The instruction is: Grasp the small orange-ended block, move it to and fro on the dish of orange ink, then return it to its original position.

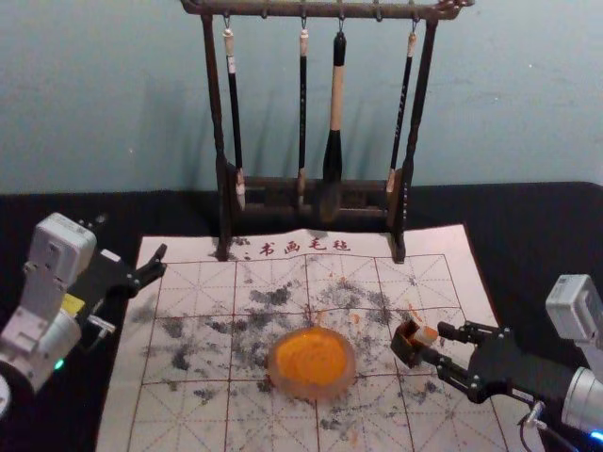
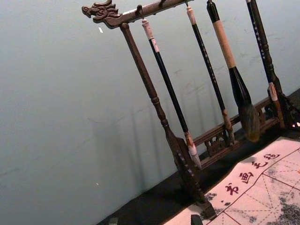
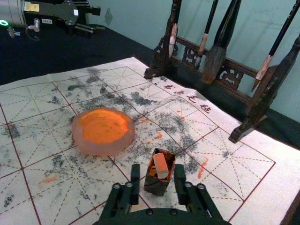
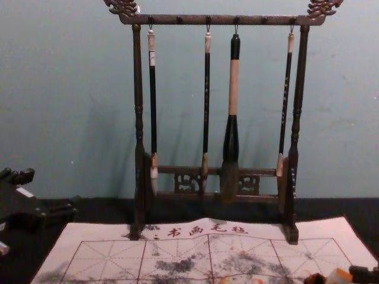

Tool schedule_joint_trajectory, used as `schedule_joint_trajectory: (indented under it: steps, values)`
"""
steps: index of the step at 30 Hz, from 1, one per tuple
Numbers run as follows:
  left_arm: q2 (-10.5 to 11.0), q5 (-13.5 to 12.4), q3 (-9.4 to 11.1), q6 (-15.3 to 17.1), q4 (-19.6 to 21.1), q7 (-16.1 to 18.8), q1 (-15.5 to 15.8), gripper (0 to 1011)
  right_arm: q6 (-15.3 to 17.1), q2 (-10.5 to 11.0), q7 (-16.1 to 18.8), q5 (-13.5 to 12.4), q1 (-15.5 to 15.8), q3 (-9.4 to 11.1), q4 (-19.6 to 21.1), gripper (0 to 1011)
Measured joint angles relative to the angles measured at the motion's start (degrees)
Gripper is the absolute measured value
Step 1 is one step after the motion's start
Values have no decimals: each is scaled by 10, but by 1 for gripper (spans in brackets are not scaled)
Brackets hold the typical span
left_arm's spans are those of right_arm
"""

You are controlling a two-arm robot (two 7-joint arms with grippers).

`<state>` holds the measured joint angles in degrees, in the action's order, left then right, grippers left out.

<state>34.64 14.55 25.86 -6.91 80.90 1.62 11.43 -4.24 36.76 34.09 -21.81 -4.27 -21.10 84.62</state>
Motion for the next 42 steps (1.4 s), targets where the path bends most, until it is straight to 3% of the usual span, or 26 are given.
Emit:
schedule_joint_trajectory:
  steps: [4,9,12,42]
  values:
    - [0,0,0,0,0,0,0,1001,0,0,0,0,0,0,0,278]
    - [0,0,0,0,0,0,0,1001,0,0,0,0,0,0,0,188]
    - [0,0,0,0,0,0,0,1001,0,0,0,0,0,0,0,79]
    - [0,0,0,0,0,0,0,1001,4,-1,-2,-6,2,8,5,65]
